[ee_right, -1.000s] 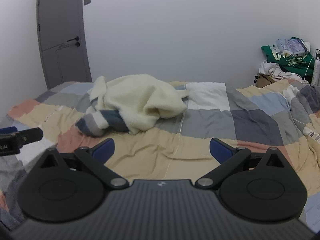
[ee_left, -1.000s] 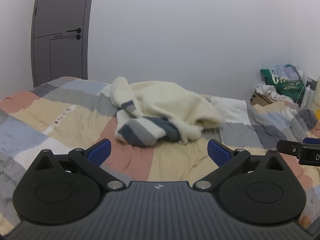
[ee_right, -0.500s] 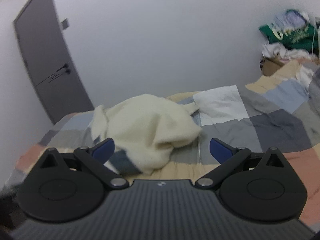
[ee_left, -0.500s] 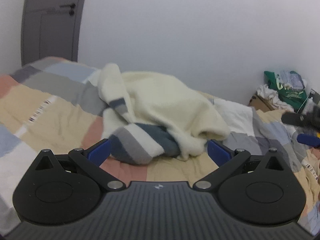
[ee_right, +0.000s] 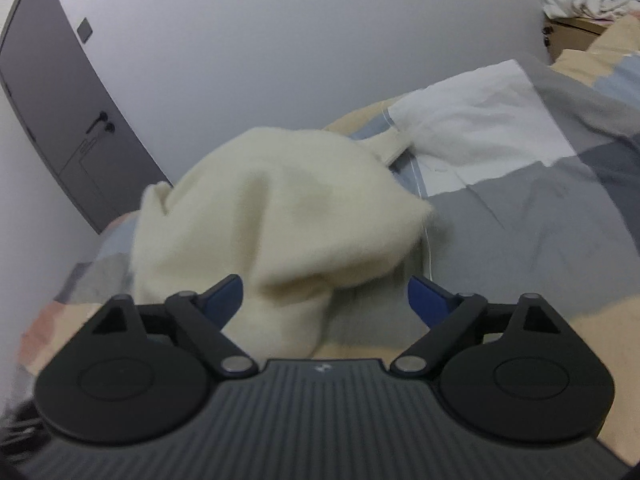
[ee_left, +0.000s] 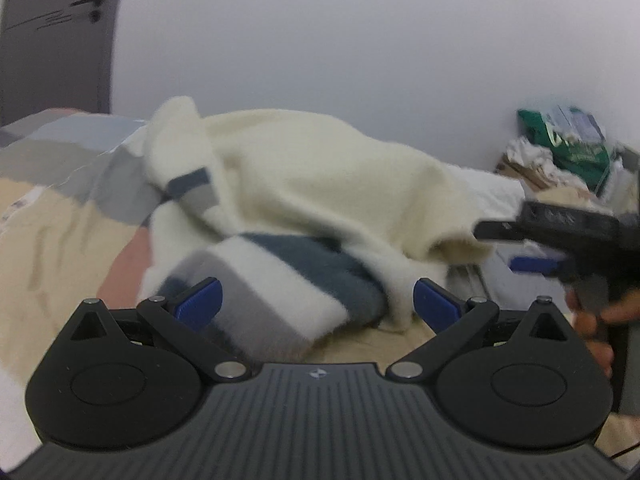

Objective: Fold large clothes

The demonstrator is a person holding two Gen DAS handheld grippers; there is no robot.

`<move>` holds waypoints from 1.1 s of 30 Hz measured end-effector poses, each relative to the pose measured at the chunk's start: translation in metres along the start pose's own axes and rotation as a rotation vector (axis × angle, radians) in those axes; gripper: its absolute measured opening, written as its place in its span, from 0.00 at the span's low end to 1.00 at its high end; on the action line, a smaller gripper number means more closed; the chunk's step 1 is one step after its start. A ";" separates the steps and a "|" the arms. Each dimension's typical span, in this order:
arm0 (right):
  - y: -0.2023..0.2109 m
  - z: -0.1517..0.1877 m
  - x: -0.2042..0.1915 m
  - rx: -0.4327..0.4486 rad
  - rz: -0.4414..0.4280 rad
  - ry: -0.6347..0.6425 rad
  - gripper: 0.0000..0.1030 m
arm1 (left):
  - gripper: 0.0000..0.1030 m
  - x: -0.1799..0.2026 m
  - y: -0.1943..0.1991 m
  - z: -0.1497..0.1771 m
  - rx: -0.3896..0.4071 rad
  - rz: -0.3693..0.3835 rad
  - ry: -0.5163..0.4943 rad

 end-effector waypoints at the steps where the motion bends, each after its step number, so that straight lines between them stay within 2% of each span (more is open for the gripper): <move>1: -0.007 -0.002 0.003 0.008 -0.006 -0.008 0.82 | 0.99 0.000 -0.007 0.002 -0.003 -0.003 -0.016; 6: -0.034 -0.010 0.007 0.070 -0.012 0.038 0.83 | 0.99 -0.006 -0.046 0.016 -0.072 -0.056 -0.109; 9: -0.055 -0.004 0.011 0.084 -0.003 0.098 0.83 | 0.95 -0.009 -0.058 0.026 -0.063 -0.079 -0.127; 12: -0.066 -0.003 0.016 0.079 -0.019 0.083 0.80 | 0.81 -0.006 -0.061 0.028 -0.043 -0.156 -0.180; 13: -0.066 -0.004 0.016 0.086 -0.023 0.081 0.75 | 0.67 -0.007 -0.062 0.028 -0.038 -0.196 -0.191; 14: -0.066 -0.004 0.017 0.089 -0.017 0.083 0.68 | 0.62 -0.009 -0.061 0.028 -0.034 -0.220 -0.189; 15: -0.065 -0.004 0.017 0.091 -0.005 0.090 0.64 | 0.60 -0.011 -0.059 0.028 -0.030 -0.217 -0.176; 17: -0.061 -0.005 0.017 0.095 0.001 0.107 0.48 | 0.44 -0.015 -0.056 0.027 -0.016 -0.221 -0.153; 20: -0.054 -0.008 0.018 0.086 -0.023 0.103 0.30 | 0.34 -0.015 -0.049 0.025 -0.008 -0.229 -0.155; 22: -0.044 -0.011 0.014 0.097 -0.020 0.126 0.26 | 0.28 -0.022 -0.040 0.022 0.017 -0.243 -0.123; 26: -0.016 -0.020 0.003 0.145 -0.021 0.150 0.19 | 0.25 -0.034 -0.010 0.016 0.045 -0.247 -0.002; 33: 0.052 -0.023 -0.026 0.231 -0.056 0.244 0.17 | 0.23 -0.048 0.072 -0.006 0.157 -0.272 0.136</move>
Point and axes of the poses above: each gripper's, at about its wrist camera, not at the fingertips, and y roughly against the way its jaws point, x to its right, z to its underside, the point moved 5 cm from there along -y, roughly the way its jaws point, and after that the axes turned 1 degree about -x, right-handed, at the moved point
